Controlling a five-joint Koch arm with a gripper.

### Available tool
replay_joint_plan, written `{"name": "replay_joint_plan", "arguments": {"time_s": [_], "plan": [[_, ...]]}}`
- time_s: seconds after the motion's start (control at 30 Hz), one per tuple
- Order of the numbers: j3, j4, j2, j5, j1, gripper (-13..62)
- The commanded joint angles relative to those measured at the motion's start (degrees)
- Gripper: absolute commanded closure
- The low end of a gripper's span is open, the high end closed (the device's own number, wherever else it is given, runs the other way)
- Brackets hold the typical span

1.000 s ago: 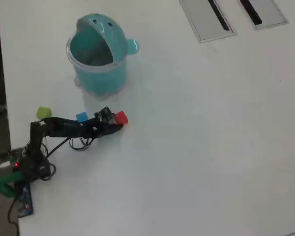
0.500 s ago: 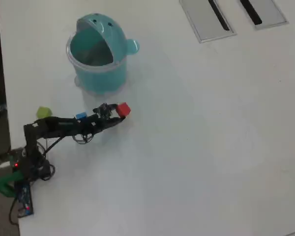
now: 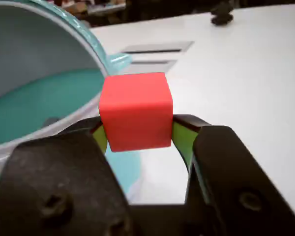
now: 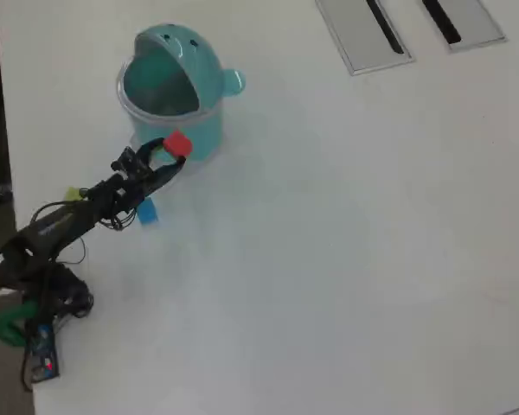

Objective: Grasp RGB lego blocks and put them in the bin one by one.

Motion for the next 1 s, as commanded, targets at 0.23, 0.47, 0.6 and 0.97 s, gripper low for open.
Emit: {"name": "replay_joint_plan", "arguments": {"time_s": [0.23,0.47,0.6,0.97], "plan": [[-19.3,14.6,4.0,-7.2,-15.3,43.9],[-37.4,17.4,-15.8,-11.9,-20.1,43.9],[-44.6,16.7,-25.0,-12.4,-18.8,43.9],[-53.9,16.2,-35.9,-13.3,-13.4,21.4]]}}
